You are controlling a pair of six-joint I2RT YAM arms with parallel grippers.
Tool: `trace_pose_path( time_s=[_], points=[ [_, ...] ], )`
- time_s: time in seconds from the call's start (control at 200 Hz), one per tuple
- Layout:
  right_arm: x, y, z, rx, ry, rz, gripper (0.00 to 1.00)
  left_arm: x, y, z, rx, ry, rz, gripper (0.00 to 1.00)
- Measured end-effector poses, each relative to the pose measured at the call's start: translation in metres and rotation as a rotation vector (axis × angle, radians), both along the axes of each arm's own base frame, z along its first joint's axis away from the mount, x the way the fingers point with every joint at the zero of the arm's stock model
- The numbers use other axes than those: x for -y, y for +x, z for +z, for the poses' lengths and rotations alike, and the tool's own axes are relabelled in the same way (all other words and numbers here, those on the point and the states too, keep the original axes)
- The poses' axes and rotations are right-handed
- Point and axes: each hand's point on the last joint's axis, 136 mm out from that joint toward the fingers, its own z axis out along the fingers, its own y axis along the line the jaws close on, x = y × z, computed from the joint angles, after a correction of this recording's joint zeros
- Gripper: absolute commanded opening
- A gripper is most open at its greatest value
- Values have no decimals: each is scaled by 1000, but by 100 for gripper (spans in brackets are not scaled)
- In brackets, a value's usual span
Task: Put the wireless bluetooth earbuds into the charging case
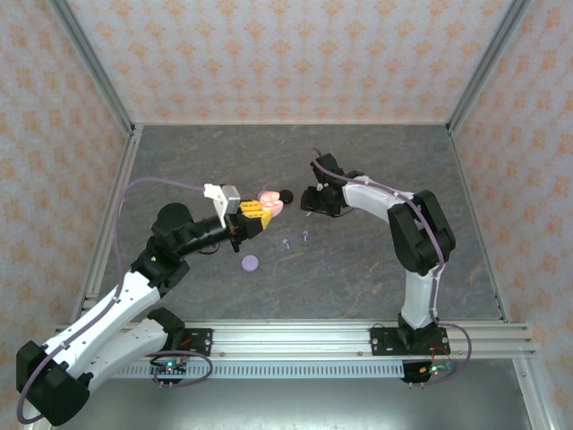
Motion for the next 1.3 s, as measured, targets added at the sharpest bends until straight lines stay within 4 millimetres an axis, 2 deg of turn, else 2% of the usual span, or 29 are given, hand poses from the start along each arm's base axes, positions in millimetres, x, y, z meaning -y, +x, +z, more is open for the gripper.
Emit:
trace_pose_path(
  time_s=[0.22,0.34,0.626,1.191,1.301],
  points=[
    [-2,5,-12,-19,-10,-3,39,0,0,0,5,4,0,0],
    [-2,4,-15,-29,-17,0,31,0,0,-2,0,7,0,0],
    [-2,2,-23,-49,-22,5,27,0,0,-3,-6,11,0,0],
    [0,1,-23,-27,-44,51,16,0,0,-4,-9,13,-1,0],
    [5,-9,-18,-12,-44,71,16,1,-2,-4,-9,14,-7,0]
  ],
)
